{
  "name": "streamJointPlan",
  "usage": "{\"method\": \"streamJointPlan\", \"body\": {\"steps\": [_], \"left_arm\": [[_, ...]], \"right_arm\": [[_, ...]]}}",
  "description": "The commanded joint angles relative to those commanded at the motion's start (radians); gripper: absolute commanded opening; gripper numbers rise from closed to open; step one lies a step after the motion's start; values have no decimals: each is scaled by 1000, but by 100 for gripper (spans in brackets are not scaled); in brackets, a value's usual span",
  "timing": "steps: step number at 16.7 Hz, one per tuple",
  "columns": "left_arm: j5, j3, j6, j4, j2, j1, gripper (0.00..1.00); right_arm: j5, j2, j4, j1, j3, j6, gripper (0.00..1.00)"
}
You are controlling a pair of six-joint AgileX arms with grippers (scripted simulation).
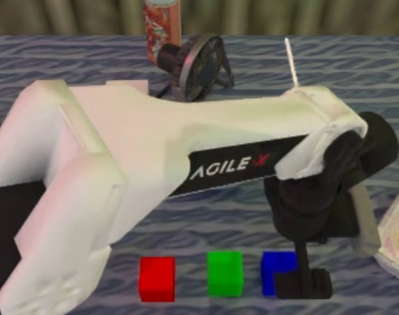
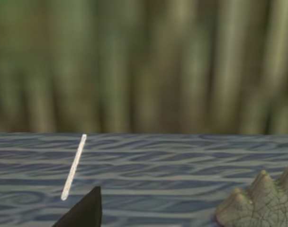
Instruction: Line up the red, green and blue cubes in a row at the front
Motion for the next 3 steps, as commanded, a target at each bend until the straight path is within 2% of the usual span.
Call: {"method": "streamJointPlan", "body": {"steps": [3], "left_arm": [[-1, 27, -1, -39, -21, 7, 100]], "right_arm": [[0, 0, 0, 0, 0, 0, 100]]}}
